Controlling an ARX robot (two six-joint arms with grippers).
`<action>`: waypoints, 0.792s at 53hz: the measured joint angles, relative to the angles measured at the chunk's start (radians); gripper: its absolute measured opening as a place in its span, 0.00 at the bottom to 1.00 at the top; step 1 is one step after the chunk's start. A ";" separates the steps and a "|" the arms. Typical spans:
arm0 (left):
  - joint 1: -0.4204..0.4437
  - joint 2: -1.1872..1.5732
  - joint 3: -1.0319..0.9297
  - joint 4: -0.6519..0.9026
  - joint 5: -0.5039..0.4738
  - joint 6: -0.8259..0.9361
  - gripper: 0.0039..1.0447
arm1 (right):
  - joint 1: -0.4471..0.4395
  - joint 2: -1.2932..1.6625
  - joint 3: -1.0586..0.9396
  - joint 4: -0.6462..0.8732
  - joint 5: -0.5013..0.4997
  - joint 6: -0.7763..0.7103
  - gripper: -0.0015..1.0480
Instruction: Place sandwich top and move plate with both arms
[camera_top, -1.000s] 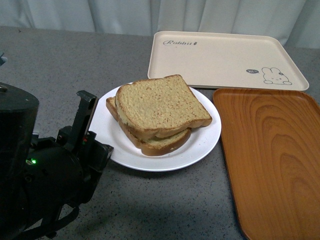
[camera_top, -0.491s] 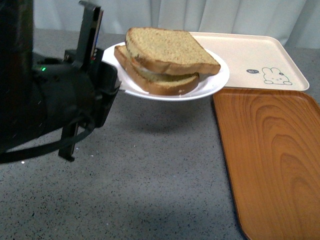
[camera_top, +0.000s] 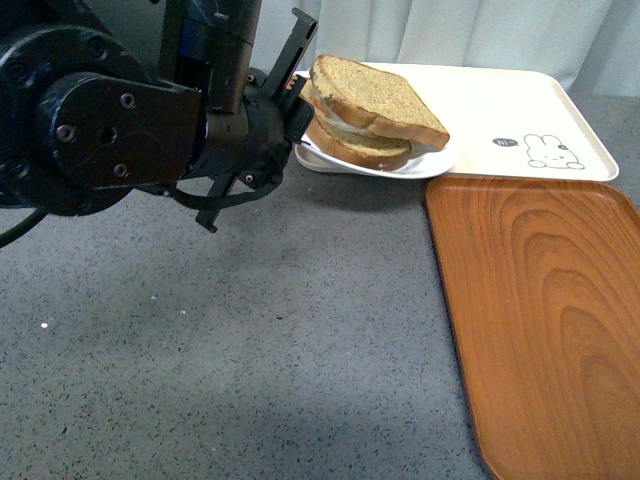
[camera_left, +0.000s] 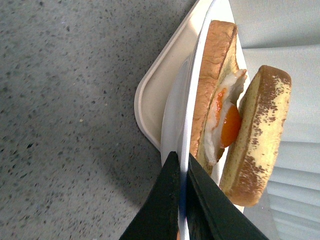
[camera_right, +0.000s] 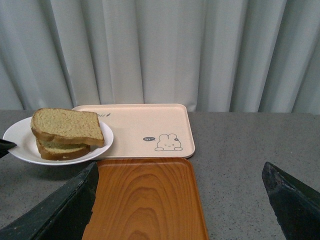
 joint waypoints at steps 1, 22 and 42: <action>0.002 0.005 0.009 -0.004 0.000 0.004 0.04 | 0.000 0.000 0.000 0.000 0.000 0.000 0.91; 0.025 0.095 0.191 -0.119 0.016 0.079 0.04 | 0.000 0.000 0.000 0.000 0.000 0.000 0.91; 0.035 0.084 0.196 -0.298 -0.048 0.172 0.54 | 0.000 0.000 0.000 0.000 0.000 0.000 0.91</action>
